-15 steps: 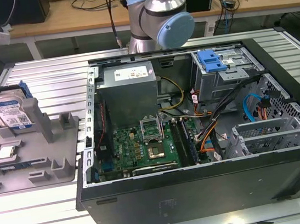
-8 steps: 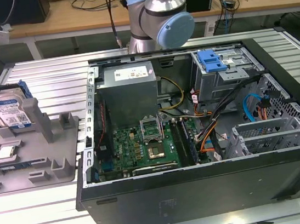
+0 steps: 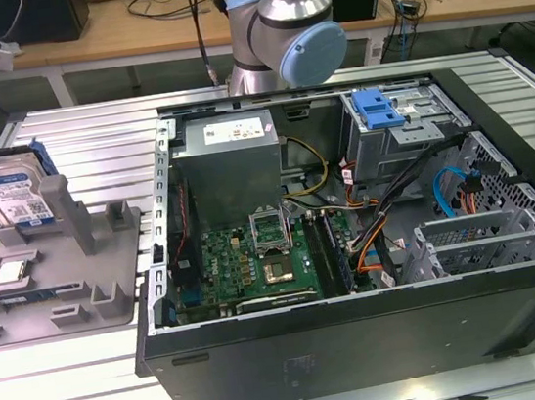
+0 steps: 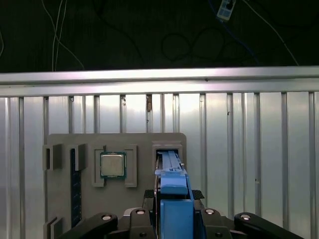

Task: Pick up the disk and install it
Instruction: 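Pick up the disk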

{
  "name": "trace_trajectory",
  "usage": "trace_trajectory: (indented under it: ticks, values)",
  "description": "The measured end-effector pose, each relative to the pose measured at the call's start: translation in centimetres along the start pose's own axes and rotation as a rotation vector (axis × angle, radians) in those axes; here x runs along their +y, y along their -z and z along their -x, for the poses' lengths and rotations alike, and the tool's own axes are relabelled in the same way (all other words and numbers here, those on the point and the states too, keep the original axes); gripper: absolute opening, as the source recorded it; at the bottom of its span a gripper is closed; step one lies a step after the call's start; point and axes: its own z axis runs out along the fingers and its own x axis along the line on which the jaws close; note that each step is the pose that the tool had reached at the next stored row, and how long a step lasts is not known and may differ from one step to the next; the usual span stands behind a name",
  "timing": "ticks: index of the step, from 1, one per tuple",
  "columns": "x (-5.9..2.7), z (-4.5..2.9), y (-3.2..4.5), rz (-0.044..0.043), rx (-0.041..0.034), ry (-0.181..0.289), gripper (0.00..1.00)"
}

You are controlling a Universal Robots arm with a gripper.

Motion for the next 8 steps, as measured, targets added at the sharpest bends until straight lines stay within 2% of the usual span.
trace_trajectory:
  ticks: [8]
  values:
    - [0.02,-0.05,1.03,-0.0002,0.0019,0.000,0.36]
